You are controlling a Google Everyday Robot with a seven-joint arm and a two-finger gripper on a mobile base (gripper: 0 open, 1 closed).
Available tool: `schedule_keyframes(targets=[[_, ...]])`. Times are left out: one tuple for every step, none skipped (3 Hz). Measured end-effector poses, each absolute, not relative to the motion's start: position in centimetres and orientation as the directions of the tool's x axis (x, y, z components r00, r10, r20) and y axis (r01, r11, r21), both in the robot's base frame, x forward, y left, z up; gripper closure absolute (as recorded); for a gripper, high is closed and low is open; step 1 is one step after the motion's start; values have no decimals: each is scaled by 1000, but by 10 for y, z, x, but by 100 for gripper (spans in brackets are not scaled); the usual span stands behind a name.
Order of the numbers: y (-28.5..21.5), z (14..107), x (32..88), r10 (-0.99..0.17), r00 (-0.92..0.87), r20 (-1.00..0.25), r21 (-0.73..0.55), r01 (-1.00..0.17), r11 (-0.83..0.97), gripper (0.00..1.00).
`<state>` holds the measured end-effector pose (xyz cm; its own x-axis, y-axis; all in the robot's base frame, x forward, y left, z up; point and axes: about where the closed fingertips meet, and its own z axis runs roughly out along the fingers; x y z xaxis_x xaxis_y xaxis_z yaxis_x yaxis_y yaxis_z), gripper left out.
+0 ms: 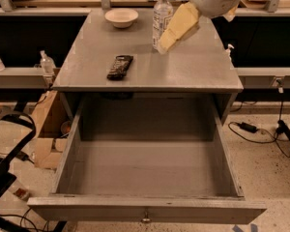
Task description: Place rxbar chocolate into top drawer
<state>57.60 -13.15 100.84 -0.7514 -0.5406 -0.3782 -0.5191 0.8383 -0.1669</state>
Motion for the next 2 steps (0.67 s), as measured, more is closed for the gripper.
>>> schedule_keyframes(targets=[[-102, 1002, 602, -438, -825, -357, -149, -412, 899, 0], [-74, 996, 631, -304, -889, -342, -132, -275, 952, 0]])
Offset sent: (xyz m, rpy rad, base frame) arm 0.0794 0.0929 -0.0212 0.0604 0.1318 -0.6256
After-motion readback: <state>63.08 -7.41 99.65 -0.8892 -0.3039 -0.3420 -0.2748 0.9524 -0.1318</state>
